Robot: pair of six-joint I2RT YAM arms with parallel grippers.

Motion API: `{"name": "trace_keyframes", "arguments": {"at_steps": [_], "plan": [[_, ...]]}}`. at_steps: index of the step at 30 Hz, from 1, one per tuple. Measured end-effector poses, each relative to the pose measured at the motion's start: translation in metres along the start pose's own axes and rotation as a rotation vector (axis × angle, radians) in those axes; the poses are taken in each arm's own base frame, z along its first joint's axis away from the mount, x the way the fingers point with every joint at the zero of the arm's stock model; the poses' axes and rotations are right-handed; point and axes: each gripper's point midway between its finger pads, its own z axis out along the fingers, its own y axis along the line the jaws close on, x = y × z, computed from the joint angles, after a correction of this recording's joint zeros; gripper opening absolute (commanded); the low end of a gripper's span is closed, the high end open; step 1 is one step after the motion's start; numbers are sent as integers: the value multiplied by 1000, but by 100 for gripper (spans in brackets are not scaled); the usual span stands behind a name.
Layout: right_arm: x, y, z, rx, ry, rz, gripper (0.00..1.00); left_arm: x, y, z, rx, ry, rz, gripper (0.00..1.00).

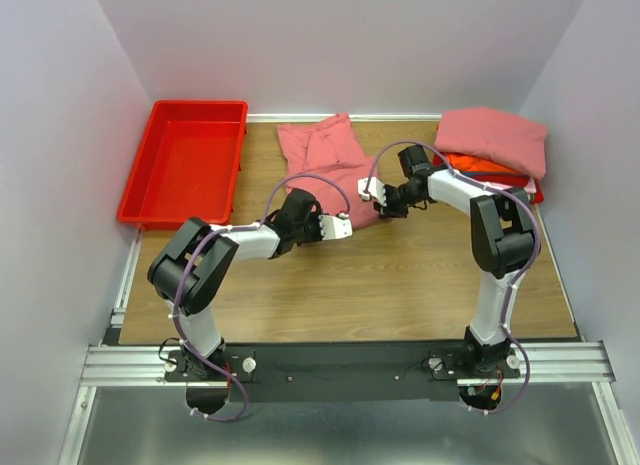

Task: Fold and stack the t-shirts
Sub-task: Fold the tshirt

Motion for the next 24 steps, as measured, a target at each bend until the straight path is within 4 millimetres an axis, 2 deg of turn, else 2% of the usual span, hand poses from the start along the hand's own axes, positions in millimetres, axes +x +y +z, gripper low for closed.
{"name": "trace_keyframes", "arguments": {"at_steps": [2,5,12,19,24], "plan": [[0,0,-1,5,-1,-10,0,-1,-1,-1,4,-5,-6,1],[0,6,-3,7,-3,-9,0,-3,-6,-10,13,-19,-14,0],[2,47,-16,-28,3,13,1,-25,-26,-36,47,-90,1,0],[-2,111,-51,-71,8,43,0,-60,-84,-55,184,-173,52,0],[-12,155,-81,-95,-5,54,0,-90,-130,-80,301,-251,77,0]]}}
